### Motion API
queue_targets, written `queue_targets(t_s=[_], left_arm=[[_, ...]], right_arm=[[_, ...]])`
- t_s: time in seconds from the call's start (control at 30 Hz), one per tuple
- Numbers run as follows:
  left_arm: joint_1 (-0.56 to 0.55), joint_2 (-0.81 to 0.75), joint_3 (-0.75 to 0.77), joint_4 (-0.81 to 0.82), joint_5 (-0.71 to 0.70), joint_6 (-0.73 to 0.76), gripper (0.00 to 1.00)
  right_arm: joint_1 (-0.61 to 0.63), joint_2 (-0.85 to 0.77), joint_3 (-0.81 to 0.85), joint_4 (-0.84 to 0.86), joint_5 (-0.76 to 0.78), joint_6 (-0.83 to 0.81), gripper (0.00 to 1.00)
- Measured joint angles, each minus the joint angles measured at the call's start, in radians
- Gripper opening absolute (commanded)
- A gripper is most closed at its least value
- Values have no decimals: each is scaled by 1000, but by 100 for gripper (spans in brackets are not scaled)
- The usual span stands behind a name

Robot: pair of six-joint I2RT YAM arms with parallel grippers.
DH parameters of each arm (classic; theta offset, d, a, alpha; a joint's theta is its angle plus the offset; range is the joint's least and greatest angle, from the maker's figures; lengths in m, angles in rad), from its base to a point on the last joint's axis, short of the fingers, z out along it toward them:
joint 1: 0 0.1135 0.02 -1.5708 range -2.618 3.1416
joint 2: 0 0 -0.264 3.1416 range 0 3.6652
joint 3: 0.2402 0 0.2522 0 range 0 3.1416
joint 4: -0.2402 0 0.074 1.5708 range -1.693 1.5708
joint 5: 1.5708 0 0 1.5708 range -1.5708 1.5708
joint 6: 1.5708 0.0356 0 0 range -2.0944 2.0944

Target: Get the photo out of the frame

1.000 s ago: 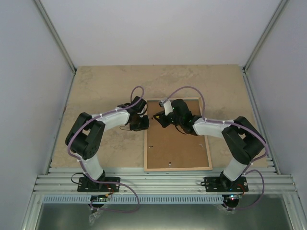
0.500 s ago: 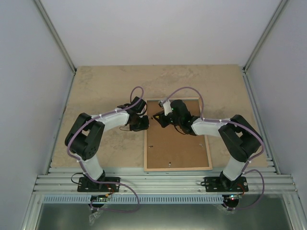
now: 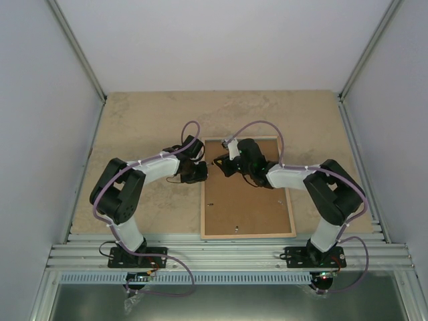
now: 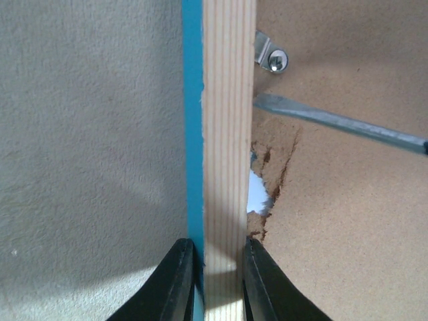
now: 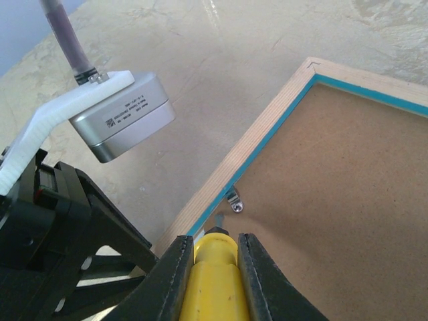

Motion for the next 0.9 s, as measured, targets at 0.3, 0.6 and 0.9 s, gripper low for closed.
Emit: queue_targets(t_s=[0.3, 0.6, 0.9], left_arm=[[0, -1, -1, 2, 0, 0, 16], [0, -5, -9, 11, 0, -4, 16], [0, -9, -17, 21, 0, -11, 16]], right_arm=[[0, 29, 27, 10, 3, 6, 0], [0, 38, 34, 18, 22, 10, 1], [3, 38, 34, 19, 41, 15, 1]])
